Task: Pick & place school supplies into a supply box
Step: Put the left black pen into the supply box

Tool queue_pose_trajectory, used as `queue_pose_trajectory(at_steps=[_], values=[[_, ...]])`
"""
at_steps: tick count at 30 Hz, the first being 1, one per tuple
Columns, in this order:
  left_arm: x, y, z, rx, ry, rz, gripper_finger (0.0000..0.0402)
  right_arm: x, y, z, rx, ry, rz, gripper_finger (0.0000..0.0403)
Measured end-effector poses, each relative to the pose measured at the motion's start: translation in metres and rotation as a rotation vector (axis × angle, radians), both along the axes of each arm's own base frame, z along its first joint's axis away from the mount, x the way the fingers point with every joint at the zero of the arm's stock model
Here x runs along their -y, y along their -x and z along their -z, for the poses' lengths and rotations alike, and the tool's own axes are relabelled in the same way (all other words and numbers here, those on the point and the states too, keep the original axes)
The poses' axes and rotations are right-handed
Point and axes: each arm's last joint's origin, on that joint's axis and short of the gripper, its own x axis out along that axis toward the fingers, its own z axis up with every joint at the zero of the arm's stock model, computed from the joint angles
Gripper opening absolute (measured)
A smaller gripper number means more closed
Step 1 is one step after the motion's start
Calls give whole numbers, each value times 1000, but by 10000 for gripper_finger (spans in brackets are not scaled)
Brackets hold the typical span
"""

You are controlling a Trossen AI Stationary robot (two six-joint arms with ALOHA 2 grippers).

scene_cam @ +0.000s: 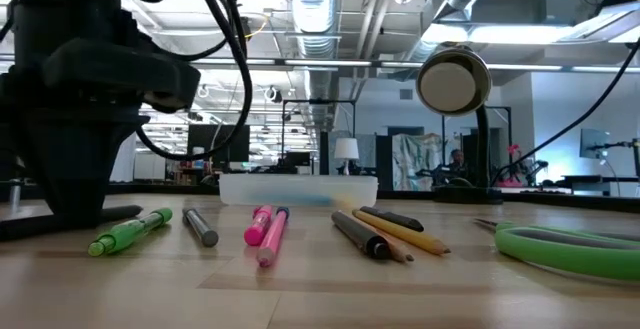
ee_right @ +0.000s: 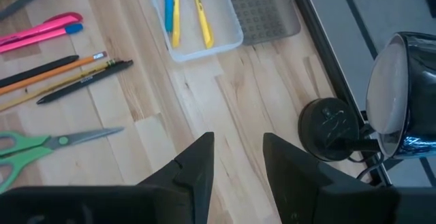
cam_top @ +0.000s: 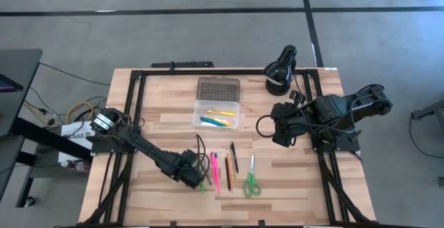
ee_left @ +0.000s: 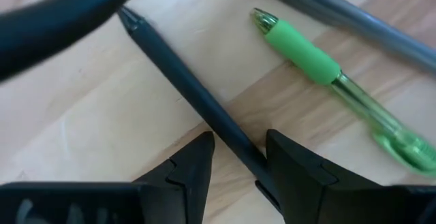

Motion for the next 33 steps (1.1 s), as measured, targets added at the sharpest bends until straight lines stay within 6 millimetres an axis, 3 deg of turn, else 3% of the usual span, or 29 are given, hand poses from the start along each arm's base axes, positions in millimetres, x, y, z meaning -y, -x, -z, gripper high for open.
queue_pose_trajectory(at_steps=[5, 16, 33], values=[[-4, -2, 0, -20, 12, 75, 123, 0, 0, 0, -2, -1, -3, 121], [-7, -1, 0, -44, 7, 146, 37, 0, 0, 0, -1, -6, 1, 121], [-23, -6, -4, -51, 1, 124, 26, 0, 0, 0, 5, -9, 11, 121]])
